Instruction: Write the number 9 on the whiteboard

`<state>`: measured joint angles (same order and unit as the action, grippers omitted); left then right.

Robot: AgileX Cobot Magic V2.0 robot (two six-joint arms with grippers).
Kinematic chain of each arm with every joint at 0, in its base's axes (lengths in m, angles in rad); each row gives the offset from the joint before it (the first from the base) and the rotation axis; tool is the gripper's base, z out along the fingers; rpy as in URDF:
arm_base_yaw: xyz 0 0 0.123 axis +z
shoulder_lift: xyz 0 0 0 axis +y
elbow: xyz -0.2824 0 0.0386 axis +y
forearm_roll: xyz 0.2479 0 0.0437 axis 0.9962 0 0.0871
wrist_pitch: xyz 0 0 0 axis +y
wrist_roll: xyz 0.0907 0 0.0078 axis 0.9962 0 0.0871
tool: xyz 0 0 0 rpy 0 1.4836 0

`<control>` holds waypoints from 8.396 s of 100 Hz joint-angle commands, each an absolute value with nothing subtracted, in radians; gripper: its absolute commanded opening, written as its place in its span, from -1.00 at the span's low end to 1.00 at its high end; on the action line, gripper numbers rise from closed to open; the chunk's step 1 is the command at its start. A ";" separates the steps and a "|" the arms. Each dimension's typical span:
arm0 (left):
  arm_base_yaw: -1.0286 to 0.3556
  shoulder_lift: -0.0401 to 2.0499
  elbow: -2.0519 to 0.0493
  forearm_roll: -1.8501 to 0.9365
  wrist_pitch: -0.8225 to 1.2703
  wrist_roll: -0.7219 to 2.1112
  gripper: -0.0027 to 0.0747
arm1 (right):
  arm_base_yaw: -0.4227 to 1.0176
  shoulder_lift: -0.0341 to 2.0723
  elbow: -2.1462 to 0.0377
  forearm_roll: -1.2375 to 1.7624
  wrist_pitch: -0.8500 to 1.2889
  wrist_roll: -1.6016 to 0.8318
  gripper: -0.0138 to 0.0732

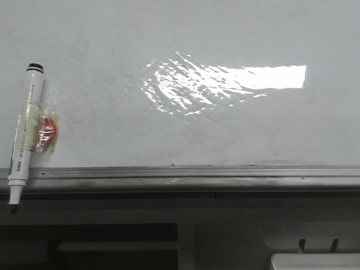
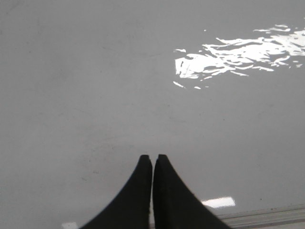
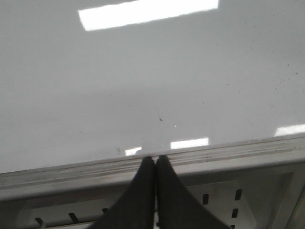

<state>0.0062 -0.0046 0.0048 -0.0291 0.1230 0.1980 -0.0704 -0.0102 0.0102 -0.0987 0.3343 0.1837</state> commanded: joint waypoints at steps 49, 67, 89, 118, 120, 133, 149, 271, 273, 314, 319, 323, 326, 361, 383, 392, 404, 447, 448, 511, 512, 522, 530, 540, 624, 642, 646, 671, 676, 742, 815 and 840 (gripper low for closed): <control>0.008 -0.031 0.044 -0.063 -0.064 0.183 -0.98 | -0.076 -0.026 0.037 -0.063 0.033 0.180 -0.84; 0.008 -0.031 0.034 -0.247 -0.062 0.183 -0.98 | -0.076 -0.026 0.035 -0.047 0.049 0.180 -0.84; 0.008 -0.004 -0.067 -0.245 0.124 0.187 -0.98 | -0.076 -0.006 -0.036 0.006 0.155 0.180 -0.84; 0.008 0.136 -0.233 -0.249 0.263 0.189 -0.98 | -0.076 0.156 -0.171 0.110 0.280 0.179 -0.84; 0.008 0.141 -0.236 -0.249 0.263 0.192 -0.98 | -0.076 0.167 -0.183 0.110 0.292 0.177 -0.84; 0.008 0.174 -0.240 -0.247 0.268 0.191 -0.98 | -0.076 0.215 -0.225 0.110 0.301 0.177 -0.84; 0.008 0.186 -0.240 -0.282 0.253 0.191 -0.72 | -0.076 0.225 -0.226 0.110 0.289 0.177 -0.84; -0.609 0.540 -0.216 -0.563 0.013 0.376 0.02 | -0.076 0.225 -0.226 0.110 0.300 0.177 -0.84; -0.611 0.550 -0.216 -0.563 0.000 0.376 0.02 | -0.076 0.225 -0.226 0.110 0.300 0.177 -0.84; -0.658 0.746 -0.228 -0.612 -0.021 0.376 0.02 | -0.076 0.225 -0.226 0.110 0.300 0.177 -0.84; -0.672 0.762 -0.228 -0.612 -0.037 0.376 0.02 | -0.076 0.225 -0.226 0.110 0.300 0.177 -0.84; -0.679 0.771 -0.230 -0.612 -0.045 0.376 0.02 | -0.076 0.225 -0.226 0.110 0.300 0.177 -0.84; -0.688 0.780 -0.235 -0.612 -0.047 0.376 0.02 | -0.076 0.225 -0.226 0.110 0.300 0.177 -0.84; -0.728 0.947 -0.307 -0.613 -0.094 0.374 0.02 | -0.076 0.225 -0.226 0.110 0.300 0.177 -0.84; -0.728 1.026 -0.333 -0.647 -0.105 0.374 0.02 | -0.076 0.225 -0.226 0.110 0.297 0.177 -0.84; -0.728 1.040 -0.335 -0.647 -0.120 0.374 -0.03 | -0.076 0.225 -0.226 0.110 0.266 0.177 -0.84; -0.728 1.040 -0.335 -0.647 -0.120 0.374 -0.49 | -0.076 0.225 -0.226 0.171 0.276 0.177 -0.84; -0.734 1.032 -0.380 -0.577 -0.037 0.374 -0.98 | 0.209 0.422 -0.377 0.188 0.399 -0.108 -0.84; -0.736 1.030 -0.383 -0.568 -0.024 0.376 -0.98 | 0.217 0.432 -0.380 0.188 0.402 -0.112 -0.84; -1.019 1.028 -0.476 -0.034 -0.125 0.378 -0.98 | 0.925 0.883 -0.709 0.211 0.284 -0.182 0.10; -1.019 1.028 -0.476 -0.034 -0.127 0.378 -0.98 | 0.930 0.887 -0.714 0.213 0.284 -0.182 0.10; -1.026 1.028 -0.476 -0.033 -0.145 0.378 -0.98 | 0.955 0.940 -0.750 0.235 0.284 -0.182 0.10; -1.026 1.028 -0.476 -0.033 -0.145 0.378 -0.98 | 0.959 0.980 -0.778 0.257 0.284 -0.182 0.10; -1.026 1.028 -0.476 -0.033 -0.145 0.378 -0.98 | 0.959 1.013 -0.803 0.262 0.284 -0.182 0.10; -1.026 0.944 -0.476 -0.147 -0.140 0.374 -0.02 | 0.957 1.041 -0.807 0.220 0.264 -0.182 -0.86; -1.026 0.828 -0.476 -0.197 -0.136 0.374 -0.01 | 0.938 1.028 -0.808 0.224 0.254 -0.170 -0.86; -1.026 0.800 -0.476 -0.204 -0.138 0.374 -0.01 | 0.921 1.024 -0.810 0.224 0.254 -0.143 -0.86; -0.938 0.667 -0.474 -0.290 -0.150 0.374 -0.01 | 0.803 0.997 -0.893 0.232 0.301 -0.082 -0.86; -0.908 0.663 -0.474 -0.290 -0.160 0.374 -0.01 | 0.781 1.010 -0.930 0.233 0.339 -0.063 -0.86; -0.834 0.663 -0.474 -0.335 -0.223 0.374 -0.01 | 0.621 1.244 -1.197 0.229 0.436 -0.051 -0.83; -0.837 0.663 -0.474 -0.379 -0.219 0.372 -0.01 | 0.621 1.290 -1.283 0.200 0.541 -0.051 -0.84; -0.837 0.663 -0.474 -0.379 -0.215 0.370 -0.01 | 0.619 1.297 -1.206 0.251 0.671 -0.049 -0.84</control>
